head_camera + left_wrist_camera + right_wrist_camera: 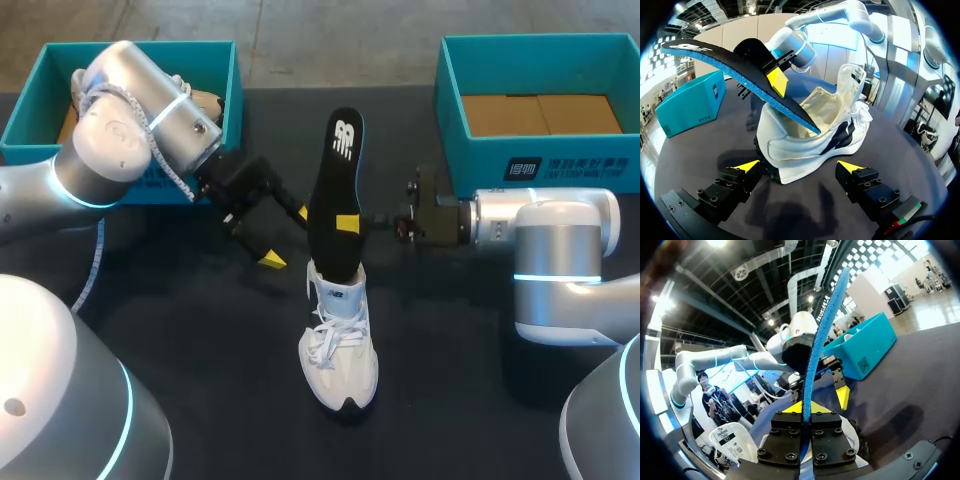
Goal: Take the shoe out of the shoebox, open the shoe tongue, remove and reinsert the insole, then place the shoe into the shoebox
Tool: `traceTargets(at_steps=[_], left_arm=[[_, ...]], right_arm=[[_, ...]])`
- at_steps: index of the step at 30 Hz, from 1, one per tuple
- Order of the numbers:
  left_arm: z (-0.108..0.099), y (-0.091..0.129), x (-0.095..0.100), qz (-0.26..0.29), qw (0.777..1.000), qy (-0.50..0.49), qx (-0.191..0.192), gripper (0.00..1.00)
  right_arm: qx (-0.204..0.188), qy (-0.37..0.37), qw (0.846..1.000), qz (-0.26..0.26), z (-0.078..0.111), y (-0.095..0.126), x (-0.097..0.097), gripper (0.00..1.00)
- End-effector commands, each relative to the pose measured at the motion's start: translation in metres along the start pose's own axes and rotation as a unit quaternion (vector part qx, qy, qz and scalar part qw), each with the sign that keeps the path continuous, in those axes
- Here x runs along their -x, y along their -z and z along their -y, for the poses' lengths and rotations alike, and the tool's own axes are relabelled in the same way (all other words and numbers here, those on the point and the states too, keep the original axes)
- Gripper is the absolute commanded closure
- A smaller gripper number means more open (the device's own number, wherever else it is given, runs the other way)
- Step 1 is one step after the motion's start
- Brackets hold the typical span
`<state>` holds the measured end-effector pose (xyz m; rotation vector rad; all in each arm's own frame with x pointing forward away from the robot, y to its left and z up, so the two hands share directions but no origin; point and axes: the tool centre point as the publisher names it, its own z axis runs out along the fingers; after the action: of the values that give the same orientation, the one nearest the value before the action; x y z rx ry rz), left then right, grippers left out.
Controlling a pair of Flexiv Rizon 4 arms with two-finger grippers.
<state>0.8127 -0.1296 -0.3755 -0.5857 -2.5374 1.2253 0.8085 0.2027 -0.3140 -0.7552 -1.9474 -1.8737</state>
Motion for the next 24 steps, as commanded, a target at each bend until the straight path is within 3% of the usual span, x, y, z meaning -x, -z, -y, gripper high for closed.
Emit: traceTargets(at_steps=[1, 24], left_arm=[[0.004, -0.001, -0.005, 0.005, 1.000, 0.002, 0.009, 0.00], [0.003, -0.004, -0.003, 0.004, 1.000, 0.009, 0.019, 0.00]], right_arm=[[-0.002, 0.001, 1.000, 0.000, 0.003, -0.001, 0.000, 1.00], [-0.005, -0.005, 1.000, -0.004, 0.013, 0.000, -0.001, 1.00]])
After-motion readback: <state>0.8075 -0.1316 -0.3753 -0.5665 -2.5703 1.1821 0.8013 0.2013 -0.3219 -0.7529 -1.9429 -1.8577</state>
